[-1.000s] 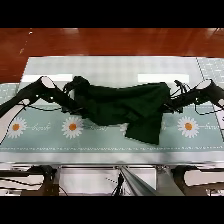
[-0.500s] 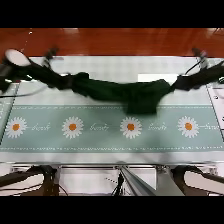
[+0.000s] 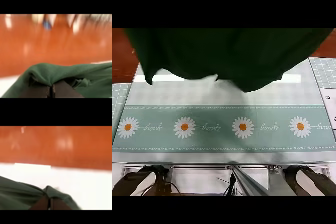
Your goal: Fold the shirts.
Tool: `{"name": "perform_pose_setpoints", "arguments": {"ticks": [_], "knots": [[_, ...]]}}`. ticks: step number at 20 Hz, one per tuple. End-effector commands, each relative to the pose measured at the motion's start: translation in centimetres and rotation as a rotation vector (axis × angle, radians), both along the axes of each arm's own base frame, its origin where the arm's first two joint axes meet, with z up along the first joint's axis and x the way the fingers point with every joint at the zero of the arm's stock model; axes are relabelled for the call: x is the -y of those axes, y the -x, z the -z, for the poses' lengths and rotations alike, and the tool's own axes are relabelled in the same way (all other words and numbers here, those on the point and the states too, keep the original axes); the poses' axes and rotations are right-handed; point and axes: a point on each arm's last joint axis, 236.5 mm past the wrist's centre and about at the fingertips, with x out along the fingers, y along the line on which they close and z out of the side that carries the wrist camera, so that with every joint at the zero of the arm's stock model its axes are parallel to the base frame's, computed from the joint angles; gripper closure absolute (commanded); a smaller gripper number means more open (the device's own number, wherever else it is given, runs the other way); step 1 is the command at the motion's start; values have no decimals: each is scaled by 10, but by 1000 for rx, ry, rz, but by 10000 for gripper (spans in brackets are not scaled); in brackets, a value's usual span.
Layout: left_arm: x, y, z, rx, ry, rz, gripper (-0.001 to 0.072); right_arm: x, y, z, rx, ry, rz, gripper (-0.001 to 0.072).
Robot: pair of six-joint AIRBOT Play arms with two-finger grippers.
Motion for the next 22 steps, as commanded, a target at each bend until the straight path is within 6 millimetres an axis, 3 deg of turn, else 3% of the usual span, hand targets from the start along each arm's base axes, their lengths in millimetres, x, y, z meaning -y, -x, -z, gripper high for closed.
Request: {"name": "perform_pose_setpoints", "arguments": {"ticks": [1, 5, 7, 9, 13, 16, 19, 22], "knots": [[-2, 76, -89, 270, 4, -34, 680, -9, 46, -86, 234, 20, 27, 684], [4, 156, -145, 460, -9, -34, 680, -12, 92, -159, 438, 44, 75, 684], [11, 186, -142, 451, -14, -11, 681, -4, 110, -172, 480, 74, 134, 684], [19, 199, -113, 318, -2, 23, 682, 10, 126, -170, 476, 131, 214, 684], [31, 208, -27, -65, -49, 92, 682, 43, 147, -141, 360, 261, 354, 684], [31, 218, 28, -335, -81, 117, 682, 50, 145, -124, 293, 326, 352, 685], [31, 215, 46, -429, -91, 131, 682, 55, 119, -75, 91, 388, 294, 685], [29, 194, 70, -520, -94, 145, 682, 50, 71, -10, -148, 418, 193, 685]]}}
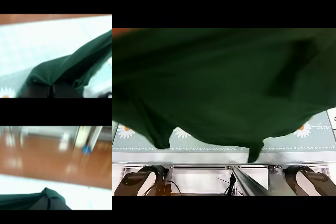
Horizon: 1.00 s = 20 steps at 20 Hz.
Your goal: Fold the shirts.
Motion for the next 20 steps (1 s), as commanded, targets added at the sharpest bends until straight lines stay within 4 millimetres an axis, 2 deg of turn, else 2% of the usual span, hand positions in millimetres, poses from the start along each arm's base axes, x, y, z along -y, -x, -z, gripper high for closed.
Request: {"name": "perform_pose_setpoints", "arguments": {"ticks": [1, 4, 7, 9, 12, 15, 17, 20], "knots": [[-5, -16, 47, -190, -30, 13, 682, 1, -48, 81, -301, 38, -27, 685], [-11, -52, 116, -375, -54, 32, 681, -8, -105, 159, -524, 64, -58, 685], [-18, -101, 176, -475, -33, 0, 680, -19, -174, 222, -615, 84, -75, 685], [-21, -137, 201, -487, -42, 11, 680, -21, -210, 267, -670, 82, -72, 684], [-30, -208, 228, -396, -73, 4, 680, -23, -254, 319, -689, 81, -72, 683], [-42, -266, 263, -349, -87, -40, 680, -24, -291, 347, -638, 49, -44, 683], [-51, -297, 289, -331, -93, -78, 680, -26, -307, 365, -626, 15, -26, 683], [-55, -317, 334, -395, -84, -103, 680, -27, -309, 412, -721, -28, 8, 683]]}}
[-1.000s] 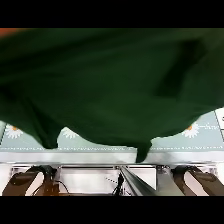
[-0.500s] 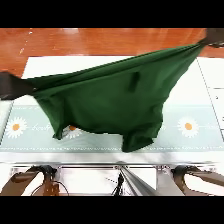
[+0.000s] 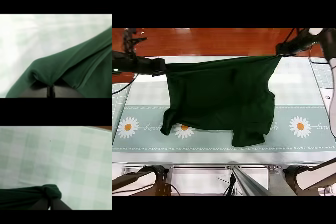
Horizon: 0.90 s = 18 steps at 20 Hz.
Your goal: Fold the shirts.
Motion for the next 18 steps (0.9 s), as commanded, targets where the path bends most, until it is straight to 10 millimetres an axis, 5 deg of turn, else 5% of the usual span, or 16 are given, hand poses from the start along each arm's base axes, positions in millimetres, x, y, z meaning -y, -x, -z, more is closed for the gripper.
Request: {"name": "perform_pose_setpoints", "arguments": {"ticks": [1, 5, 8, 9, 10, 12, 13, 15, 18], "knots": [[-9, -34, 58, -40, -11, -39, 680, -3, -6, 62, -109, -35, 53, 683], [0, -16, 121, -241, 19, 6, 680, -20, 28, 127, -354, -97, 36, 684], [7, -5, 137, -326, 57, 8, 673, -28, 39, 138, -416, -125, 29, 682], [5, -6, 134, -321, 58, 5, 595, -28, 40, 133, -415, -120, 12, 666], [3, -6, 129, -317, 56, 8, 460, -24, 41, 124, -404, -108, -12, 536], [-7, -8, 108, -317, 57, 22, 95, -16, 46, 97, -373, -82, -67, 328], [-17, -7, 95, -339, 53, 7, 40, -11, 51, 81, -362, -76, -73, 305], [-46, 6, 74, -426, 20, -47, 40, 3, 70, 48, -368, -67, -60, 304], [-89, 66, 66, -662, -104, -78, 40, 42, 104, 19, -426, -21, -2, 268]]}}
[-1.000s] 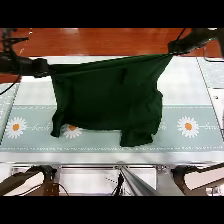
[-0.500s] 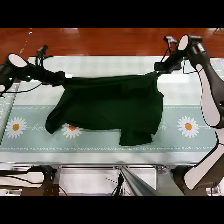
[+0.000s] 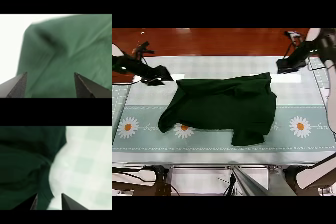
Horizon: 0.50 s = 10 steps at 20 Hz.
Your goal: Fold the shirts.
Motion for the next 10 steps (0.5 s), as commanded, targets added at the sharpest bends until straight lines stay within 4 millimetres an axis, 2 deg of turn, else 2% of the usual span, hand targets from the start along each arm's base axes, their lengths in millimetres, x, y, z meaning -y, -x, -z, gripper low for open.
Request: {"name": "perform_pose_setpoints", "arguments": {"ticks": [1, 2, 4, 5, 8, 10], "knots": [[-48, 74, -10, -294, -141, -18, 39, 27, 45, -30, -95, -23, 20, 136], [-53, 89, -9, -332, -169, -15, 39, 22, 54, -33, -126, -106, 25, 105], [-50, 111, -1, -361, -174, -16, 12, 20, 72, -32, -198, -245, 39, 105], [-48, 118, 4, -357, -174, -23, -13, 24, 79, -29, -223, -282, 56, 107], [-48, 144, 22, -357, -172, -56, -13, 45, 89, -15, -222, -301, 118, 108], [-54, 167, 35, -402, -152, -89, -13, 50, 92, -4, -218, -345, 149, 108]]}}
